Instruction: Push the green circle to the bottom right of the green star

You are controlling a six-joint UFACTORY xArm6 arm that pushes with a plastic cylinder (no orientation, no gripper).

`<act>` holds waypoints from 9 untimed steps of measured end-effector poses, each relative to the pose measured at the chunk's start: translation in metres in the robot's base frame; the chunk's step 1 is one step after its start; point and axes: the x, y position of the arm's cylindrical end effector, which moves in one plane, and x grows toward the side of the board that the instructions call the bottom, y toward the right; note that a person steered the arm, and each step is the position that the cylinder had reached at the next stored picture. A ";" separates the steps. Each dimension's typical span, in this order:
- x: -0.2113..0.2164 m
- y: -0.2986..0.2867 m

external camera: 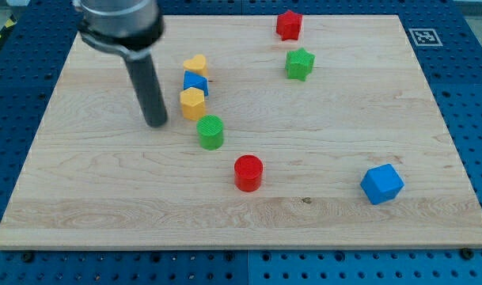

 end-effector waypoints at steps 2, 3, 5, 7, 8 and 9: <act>0.010 0.024; 0.030 0.044; 0.031 0.053; 0.017 0.124; 0.003 0.130; 0.003 0.129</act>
